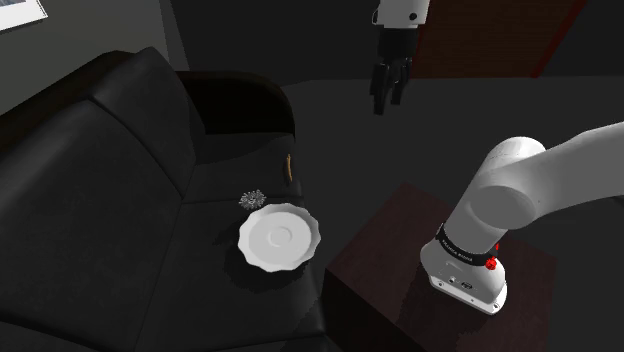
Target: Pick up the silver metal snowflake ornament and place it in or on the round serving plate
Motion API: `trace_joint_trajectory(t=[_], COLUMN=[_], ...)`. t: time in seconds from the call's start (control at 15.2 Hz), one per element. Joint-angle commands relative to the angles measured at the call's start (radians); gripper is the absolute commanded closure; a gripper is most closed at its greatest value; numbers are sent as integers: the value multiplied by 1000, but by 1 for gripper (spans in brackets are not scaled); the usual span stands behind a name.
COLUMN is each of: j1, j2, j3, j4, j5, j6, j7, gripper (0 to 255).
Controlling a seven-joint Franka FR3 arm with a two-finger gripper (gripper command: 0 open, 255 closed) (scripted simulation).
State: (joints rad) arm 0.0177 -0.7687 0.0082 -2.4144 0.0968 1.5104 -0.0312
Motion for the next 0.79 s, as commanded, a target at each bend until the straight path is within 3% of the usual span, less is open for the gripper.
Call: trace_joint_trajectory(t=[0.0,0.73], j1=[0,52], j2=[0,419], j3=[0,23], j4=[0,90], j5=[0,-75], j6=[0,285], j7=[0,-169], gripper=[0,0])
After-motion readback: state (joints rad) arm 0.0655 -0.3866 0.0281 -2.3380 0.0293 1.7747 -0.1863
